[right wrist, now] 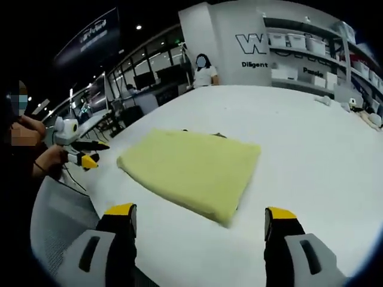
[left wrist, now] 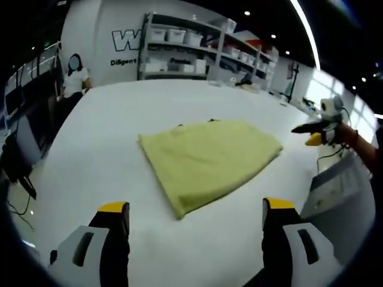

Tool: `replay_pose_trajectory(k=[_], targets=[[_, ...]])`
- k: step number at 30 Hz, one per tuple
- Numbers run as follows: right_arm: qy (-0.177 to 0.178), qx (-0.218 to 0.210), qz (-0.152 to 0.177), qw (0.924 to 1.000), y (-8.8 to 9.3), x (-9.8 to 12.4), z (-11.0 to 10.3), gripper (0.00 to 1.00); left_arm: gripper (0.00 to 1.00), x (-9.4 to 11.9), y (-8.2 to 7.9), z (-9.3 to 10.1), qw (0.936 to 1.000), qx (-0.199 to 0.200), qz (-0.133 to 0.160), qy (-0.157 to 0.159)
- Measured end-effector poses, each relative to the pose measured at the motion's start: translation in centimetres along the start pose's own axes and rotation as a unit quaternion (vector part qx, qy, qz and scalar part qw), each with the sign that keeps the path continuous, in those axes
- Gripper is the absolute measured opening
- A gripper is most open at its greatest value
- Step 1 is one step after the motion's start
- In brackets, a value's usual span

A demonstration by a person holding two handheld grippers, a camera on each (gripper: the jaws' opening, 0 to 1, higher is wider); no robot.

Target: Fold the garment on the visible template until the final outline fits inside the template.

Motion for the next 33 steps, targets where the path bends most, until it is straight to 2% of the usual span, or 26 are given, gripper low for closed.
replay_pose_trajectory(k=[2,4,8,11,18,23,33], targets=[[0.005,0.001,0.000,1.0000,0.1,0.3,-0.3,0.95,0.99,0.6,-0.2,0.3,1.0000,0.000,0.003,-0.006],[0.011,0.000,0.002,0.9999,0.1,0.8,-0.7,0.99,0.99,1.2,-0.2,0.6,1.0000,0.002,0.006,-0.007],[0.021,-0.001,0.007,0.9998,0.0,1.8,-1.3,0.99,0.99,2.1,-0.2,1.6,1.0000,0.000,0.004,-0.007],[0.032,-0.002,0.008,0.9995,0.1,2.4,-1.7,0.99,0.99,2.7,0.0,2.1,0.9997,-0.017,-0.003,-0.017],[0.029,-0.012,0.027,0.9991,0.1,3.3,-3.2,0.99,0.99,3.8,0.4,3.2,0.9994,-0.025,-0.002,-0.025],[0.030,-0.009,0.029,0.9991,0.4,3.5,-3.8,0.99,0.99,4.1,0.9,4.0,0.9996,-0.017,-0.005,-0.024],[0.027,-0.017,0.035,0.9989,1.0,3.4,-4.1,0.99,0.99,3.9,1.1,4.5,0.9995,-0.017,-0.004,-0.026]])
Point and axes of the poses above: the point that each gripper's makers call its tool centre point, and the gripper's own axes: x roughly backward along the fingers, z roughly to its right, y roughly out of its underside, the point moved 6 cm from there along x, roughly backward along the fingers, and after that the axes turned 11 degrees about -y, right-handed, at the moved point
